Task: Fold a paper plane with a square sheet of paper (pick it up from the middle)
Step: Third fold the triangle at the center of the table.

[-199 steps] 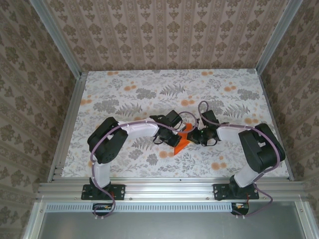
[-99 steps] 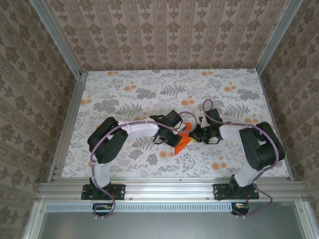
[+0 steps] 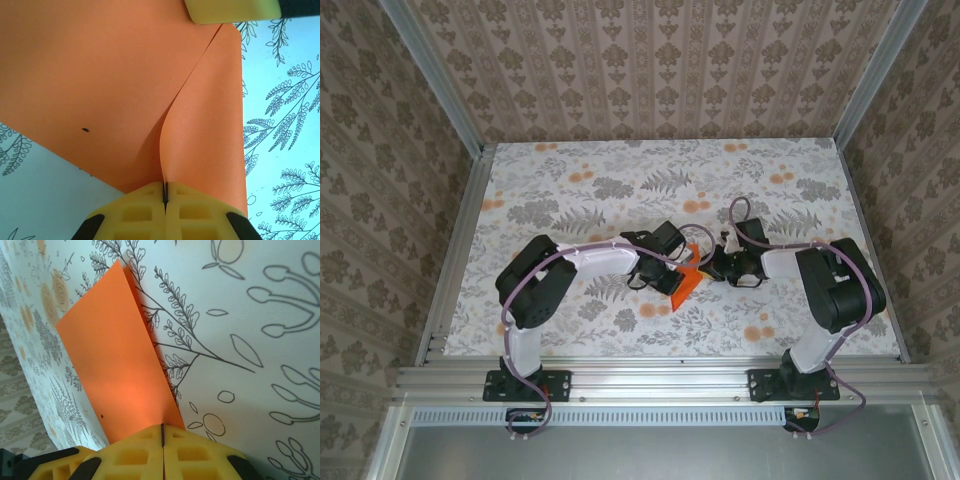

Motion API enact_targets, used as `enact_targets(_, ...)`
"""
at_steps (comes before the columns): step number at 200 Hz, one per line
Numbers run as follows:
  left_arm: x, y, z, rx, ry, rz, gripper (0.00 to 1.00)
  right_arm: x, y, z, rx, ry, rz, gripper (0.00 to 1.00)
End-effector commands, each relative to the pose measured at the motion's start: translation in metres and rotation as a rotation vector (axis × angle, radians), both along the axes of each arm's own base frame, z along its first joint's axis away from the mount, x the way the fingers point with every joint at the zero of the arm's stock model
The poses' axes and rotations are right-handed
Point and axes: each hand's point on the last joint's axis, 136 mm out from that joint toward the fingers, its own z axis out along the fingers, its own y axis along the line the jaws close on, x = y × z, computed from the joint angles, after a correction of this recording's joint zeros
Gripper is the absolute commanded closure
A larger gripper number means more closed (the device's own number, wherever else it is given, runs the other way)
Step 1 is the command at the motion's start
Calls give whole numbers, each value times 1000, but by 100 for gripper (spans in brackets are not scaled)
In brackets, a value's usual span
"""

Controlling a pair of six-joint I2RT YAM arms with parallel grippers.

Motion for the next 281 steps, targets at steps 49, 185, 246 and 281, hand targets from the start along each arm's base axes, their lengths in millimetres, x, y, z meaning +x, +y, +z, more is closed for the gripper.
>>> enact_targets(49,-5,18,-20,104,31,20,96,-13,-6,29,-19,-24,-16,92)
enact_targets(185,-7,17,-21,104,42,10,96,-44,22,-18,-74,80,44,92)
enact_targets(246,-6,18,-21,109,43,15,96,-46,26,1,-39,48,64,91)
enact_targets(281,-5,19,-21,112,44,20,96,-51,32,19,-10,11,74,91)
